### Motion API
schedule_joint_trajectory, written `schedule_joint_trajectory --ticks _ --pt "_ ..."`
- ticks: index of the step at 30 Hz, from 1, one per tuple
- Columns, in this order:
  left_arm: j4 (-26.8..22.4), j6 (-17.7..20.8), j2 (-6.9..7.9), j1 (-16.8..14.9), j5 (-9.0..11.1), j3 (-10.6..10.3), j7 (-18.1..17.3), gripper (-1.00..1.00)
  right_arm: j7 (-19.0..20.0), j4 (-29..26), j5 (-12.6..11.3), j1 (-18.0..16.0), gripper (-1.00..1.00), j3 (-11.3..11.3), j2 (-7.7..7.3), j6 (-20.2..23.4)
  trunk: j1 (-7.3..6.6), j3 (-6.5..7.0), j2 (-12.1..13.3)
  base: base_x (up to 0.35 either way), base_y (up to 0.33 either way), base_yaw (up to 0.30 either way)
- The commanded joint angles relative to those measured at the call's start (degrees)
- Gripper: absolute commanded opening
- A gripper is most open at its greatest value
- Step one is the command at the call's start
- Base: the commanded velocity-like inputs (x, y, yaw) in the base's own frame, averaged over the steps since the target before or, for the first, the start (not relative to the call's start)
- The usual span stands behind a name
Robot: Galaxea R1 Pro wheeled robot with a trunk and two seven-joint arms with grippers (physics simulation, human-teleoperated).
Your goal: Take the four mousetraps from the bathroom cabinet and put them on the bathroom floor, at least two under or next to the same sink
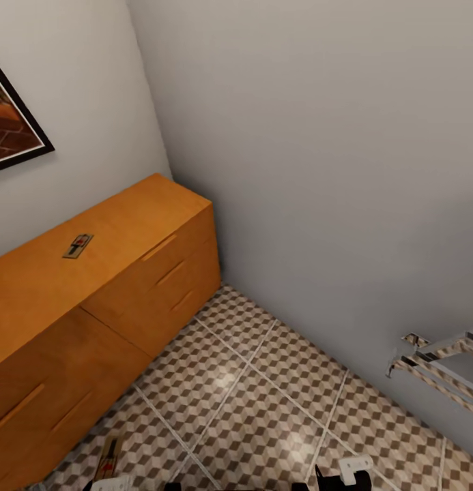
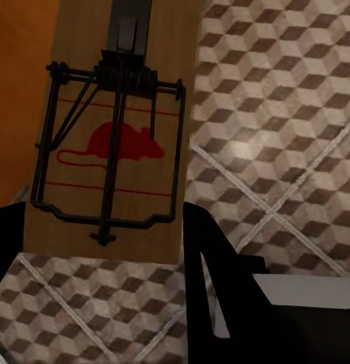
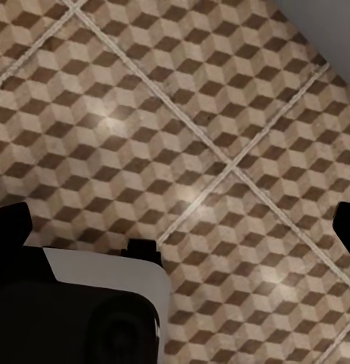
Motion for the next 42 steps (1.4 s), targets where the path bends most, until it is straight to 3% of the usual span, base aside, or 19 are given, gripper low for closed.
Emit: schedule_joint_trajectory --ticks 1,14,42 --pt "0.20 -0.28 -0.03 -0.10 -0.15 -0.49 0.52 -1.00 -0.48 0.01 -0.27 -0.03 1.00 0.49 -0.07 -0.22 0.03 -0.13 -0.09 0.000 0.000 0.218" --pt "0.20 -0.30 -0.03 -0.08 -0.15 -0.49 0.52 -1.00 -0.43 0.01 -0.31 -0.03 1.00 0.52 0.01 -0.41 0.03 -0.02 -0.09 0.000 0.000 0.268" --pt "0.19 -0.24 -0.03 -0.06 -0.15 -0.49 0.52 -1.00 -0.44 0.01 -0.25 -0.03 1.00 0.53 0.02 -0.41 0.03 1.64 -0.09 0.000 0.000 0.237"
